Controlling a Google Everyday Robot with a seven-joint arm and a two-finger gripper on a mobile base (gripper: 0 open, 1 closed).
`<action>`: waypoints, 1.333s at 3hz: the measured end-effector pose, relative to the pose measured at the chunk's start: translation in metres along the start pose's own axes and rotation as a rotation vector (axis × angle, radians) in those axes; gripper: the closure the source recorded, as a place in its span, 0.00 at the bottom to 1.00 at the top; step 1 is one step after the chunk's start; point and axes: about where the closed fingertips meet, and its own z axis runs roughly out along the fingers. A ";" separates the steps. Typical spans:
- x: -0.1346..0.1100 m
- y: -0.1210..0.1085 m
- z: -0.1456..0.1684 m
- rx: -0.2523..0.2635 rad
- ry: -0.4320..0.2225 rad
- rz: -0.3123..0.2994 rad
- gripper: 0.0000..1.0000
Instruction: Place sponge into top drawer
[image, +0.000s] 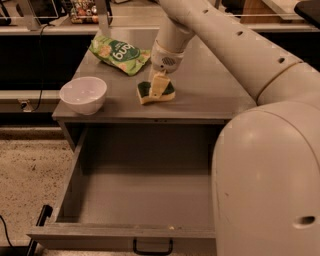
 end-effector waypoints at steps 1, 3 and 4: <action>0.000 0.021 -0.016 0.000 -0.019 0.003 0.90; 0.005 0.091 -0.065 0.096 -0.169 0.235 1.00; -0.005 0.127 -0.058 0.142 -0.208 0.328 1.00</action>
Offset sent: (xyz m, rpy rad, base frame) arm -0.1085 -0.0409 0.0555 0.2597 0.0775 -0.2511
